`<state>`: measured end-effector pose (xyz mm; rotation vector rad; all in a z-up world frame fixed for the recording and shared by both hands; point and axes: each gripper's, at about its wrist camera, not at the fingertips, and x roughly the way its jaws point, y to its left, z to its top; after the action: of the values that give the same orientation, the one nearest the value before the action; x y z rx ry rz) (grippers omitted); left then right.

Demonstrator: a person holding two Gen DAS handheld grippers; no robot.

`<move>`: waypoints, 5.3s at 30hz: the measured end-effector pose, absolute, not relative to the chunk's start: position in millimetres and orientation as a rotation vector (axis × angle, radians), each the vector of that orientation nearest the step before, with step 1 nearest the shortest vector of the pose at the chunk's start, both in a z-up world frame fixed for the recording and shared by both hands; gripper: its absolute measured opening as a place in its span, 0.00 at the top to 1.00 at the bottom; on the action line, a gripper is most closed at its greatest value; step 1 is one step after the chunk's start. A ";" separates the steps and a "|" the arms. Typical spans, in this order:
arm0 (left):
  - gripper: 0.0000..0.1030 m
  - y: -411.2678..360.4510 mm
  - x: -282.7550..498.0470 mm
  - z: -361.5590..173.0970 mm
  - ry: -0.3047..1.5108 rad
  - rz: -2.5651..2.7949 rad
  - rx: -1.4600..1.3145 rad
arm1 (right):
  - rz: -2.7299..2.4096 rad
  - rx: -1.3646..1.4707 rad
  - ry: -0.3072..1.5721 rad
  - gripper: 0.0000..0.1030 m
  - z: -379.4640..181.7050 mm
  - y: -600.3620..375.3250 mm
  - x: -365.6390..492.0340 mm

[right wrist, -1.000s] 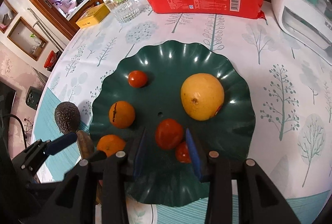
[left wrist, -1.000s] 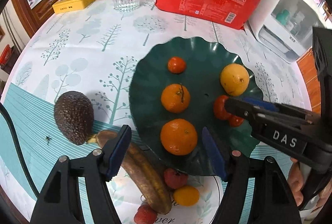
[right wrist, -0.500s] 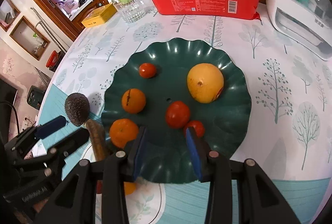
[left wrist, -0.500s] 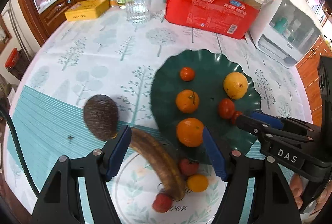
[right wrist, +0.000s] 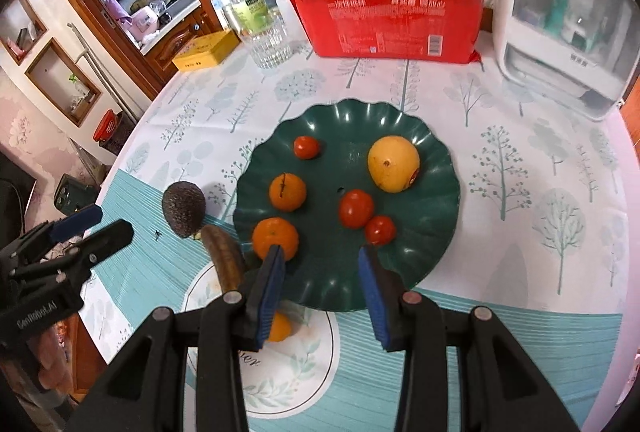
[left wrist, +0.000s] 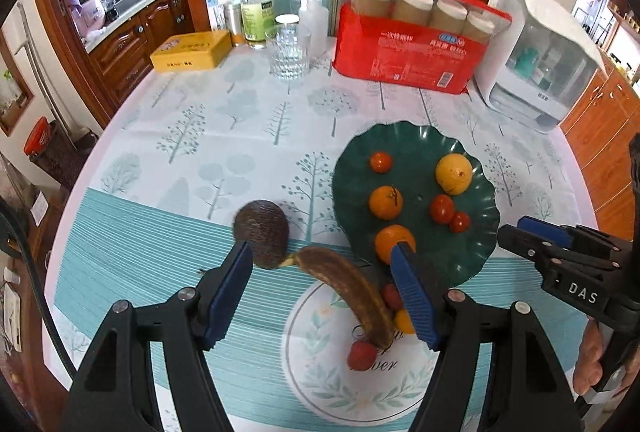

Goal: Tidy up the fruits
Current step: 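Move both tools back toward the avocado and banana on the white plate, then grasp the avocado with the left tool while the right tool grasps the brown banana, then carry the avocado and banana over the green plate with both tools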

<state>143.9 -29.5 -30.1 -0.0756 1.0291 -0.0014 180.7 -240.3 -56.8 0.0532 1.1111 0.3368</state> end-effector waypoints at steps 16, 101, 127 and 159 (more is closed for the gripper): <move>0.31 42.2 155.4 -11.7 0.995 -0.067 -0.092 | 0.280 0.053 1.047 0.62 -21.9 -187.4 165.9; 0.42 69.9 231.9 -163.5 1.240 -0.213 -0.237 | 0.346 -0.189 1.257 0.66 -154.8 -93.7 170.9; 0.42 -6.3 206.3 -91.2 1.174 -0.326 -0.092 | 0.130 0.084 1.167 0.66 -87.7 -199.9 165.0; 0.42 -66.4 304.9 -144.4 1.169 -0.289 -0.134 | 0.031 0.180 1.227 0.66 -142.5 -214.7 238.7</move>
<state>304.9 -66.4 -144.4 -0.1338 1.1694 -0.2888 238.7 -214.7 -142.5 0.1804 1.2270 0.0312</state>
